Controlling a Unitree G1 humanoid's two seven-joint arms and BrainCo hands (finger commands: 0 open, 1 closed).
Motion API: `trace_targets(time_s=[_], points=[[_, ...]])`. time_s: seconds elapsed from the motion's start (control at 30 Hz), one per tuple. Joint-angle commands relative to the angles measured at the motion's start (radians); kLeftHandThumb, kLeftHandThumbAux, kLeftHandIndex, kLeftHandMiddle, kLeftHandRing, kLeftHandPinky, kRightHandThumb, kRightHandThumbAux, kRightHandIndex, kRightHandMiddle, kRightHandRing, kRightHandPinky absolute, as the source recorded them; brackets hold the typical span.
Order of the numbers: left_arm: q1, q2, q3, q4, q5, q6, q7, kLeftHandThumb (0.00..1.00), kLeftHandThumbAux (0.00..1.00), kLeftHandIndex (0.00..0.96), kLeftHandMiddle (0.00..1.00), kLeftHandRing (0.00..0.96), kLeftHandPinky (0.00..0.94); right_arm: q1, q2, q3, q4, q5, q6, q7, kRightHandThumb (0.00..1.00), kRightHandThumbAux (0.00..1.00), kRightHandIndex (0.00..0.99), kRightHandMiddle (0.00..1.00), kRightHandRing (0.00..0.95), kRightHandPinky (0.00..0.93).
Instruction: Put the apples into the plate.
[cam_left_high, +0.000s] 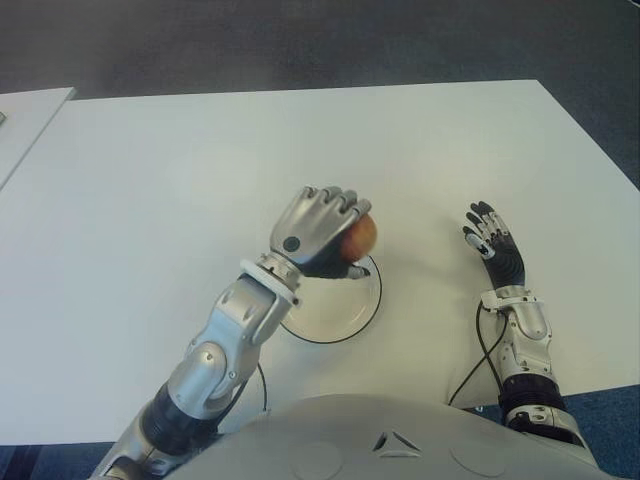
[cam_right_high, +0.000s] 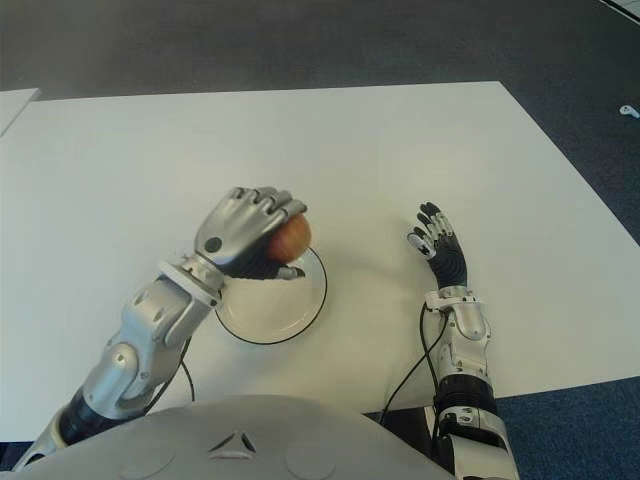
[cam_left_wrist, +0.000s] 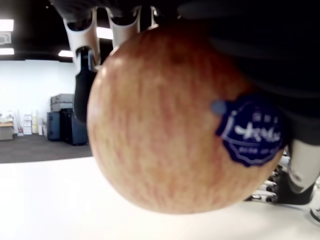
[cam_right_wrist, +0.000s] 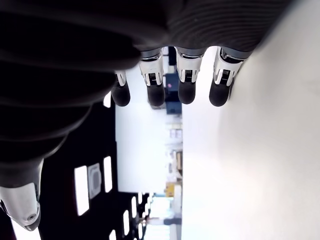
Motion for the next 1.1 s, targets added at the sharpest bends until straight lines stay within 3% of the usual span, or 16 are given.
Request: trace_targets(time_s=[0.03, 0.27, 0.47, 0.67, 1.1], points=[[0.01, -0.02, -0.032, 0.049, 0.058, -0.022, -0.006, 0.859, 0.661, 0.412, 0.533, 0.819, 0.796, 0.012, 0.012, 0.002, 0.048, -0.001, 0.021, 0.005, 0.161, 0.584, 0.0, 0.06, 0.0, 0.0], [0.041, -0.023, -0.037, 0.088, 0.045, -0.049, 0.025, 0.856, 0.663, 0.406, 0.529, 0.814, 0.798, 0.016, 0.023, 0.005, 0.043, -0.002, 0.008, 0.003, 0.175, 0.59, 0.0, 0.056, 0.001, 0.0], [0.02, 0.005, -0.031, 0.136, 0.023, -0.104, 0.032, 0.855, 0.663, 0.407, 0.529, 0.81, 0.807, 0.029, 0.029, 0.01, 0.024, -0.005, 0.004, -0.001, 0.174, 0.591, 0.0, 0.054, 0.0, 0.0], [0.061, -0.025, -0.056, 0.187, 0.033, -0.089, 0.057, 0.855, 0.664, 0.404, 0.529, 0.817, 0.818, 0.038, 0.034, 0.007, 0.01, -0.003, 0.015, -0.012, 0.174, 0.591, 0.0, 0.056, 0.0, 0.0], [0.061, 0.0, -0.034, 0.215, 0.001, -0.099, 0.009, 0.855, 0.663, 0.405, 0.526, 0.793, 0.804, 0.042, 0.071, -0.013, 0.0, 0.019, 0.018, -0.053, 0.284, 0.578, 0.02, 0.093, 0.03, 0.0]])
